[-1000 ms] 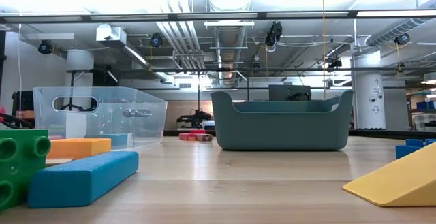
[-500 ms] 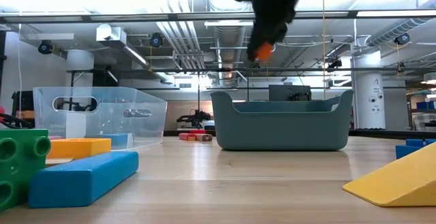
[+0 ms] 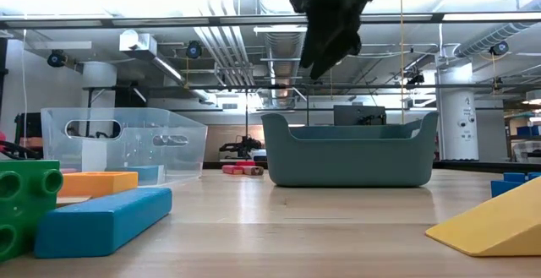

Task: Sort blocks by size
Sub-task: Put the red rectangular block into the transparent bin

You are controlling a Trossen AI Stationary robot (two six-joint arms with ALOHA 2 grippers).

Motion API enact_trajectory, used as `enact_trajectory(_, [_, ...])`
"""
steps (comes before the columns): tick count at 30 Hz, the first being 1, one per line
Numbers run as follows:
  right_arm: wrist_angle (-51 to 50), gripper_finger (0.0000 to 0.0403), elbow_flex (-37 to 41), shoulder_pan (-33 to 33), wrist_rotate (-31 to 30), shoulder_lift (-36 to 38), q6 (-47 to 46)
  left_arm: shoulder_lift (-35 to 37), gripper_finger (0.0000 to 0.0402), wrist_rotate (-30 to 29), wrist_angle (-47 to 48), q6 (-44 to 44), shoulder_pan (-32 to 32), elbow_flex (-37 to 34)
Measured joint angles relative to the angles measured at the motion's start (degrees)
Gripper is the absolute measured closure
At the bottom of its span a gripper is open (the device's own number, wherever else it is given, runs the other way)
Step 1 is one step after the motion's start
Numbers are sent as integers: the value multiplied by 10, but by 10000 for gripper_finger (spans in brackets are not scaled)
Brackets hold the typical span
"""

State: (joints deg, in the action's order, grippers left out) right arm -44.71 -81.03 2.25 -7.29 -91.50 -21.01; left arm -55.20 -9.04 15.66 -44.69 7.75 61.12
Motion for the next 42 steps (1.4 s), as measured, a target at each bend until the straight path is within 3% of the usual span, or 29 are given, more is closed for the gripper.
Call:
enact_trajectory(7, [-27, 181, -1, 149, 47, -15, -103, 1, 141, -1, 0, -15, 0, 0])
enact_trajectory(12, [-28, 187, 1, 229, 122, -61, -49, 1, 141, -21, 0, -19, 0, 0])
enact_trajectory(17, [-30, 184, -10, 247, 149, -123, 13, 1, 141, -39, -1, -19, -2, 0])
enact_trajectory(20, [-30, 206, -27, 251, 155, -155, 27, 1, 141, -40, -1, -19, -4, 0])
enact_trajectory(31, [-36, 382, -53, 262, 150, -220, 62, 1, 141, -41, 0, -19, -5, 0])
enact_trajectory(38, [-37, 392, -54, 275, 147, -235, 56, 1, 141, -64, 4, -19, -5, -1])
enact_trajectory(42, [-63, 393, -53, 294, 98, -228, 26, 1, 141, -67, 4, -19, -5, -1])
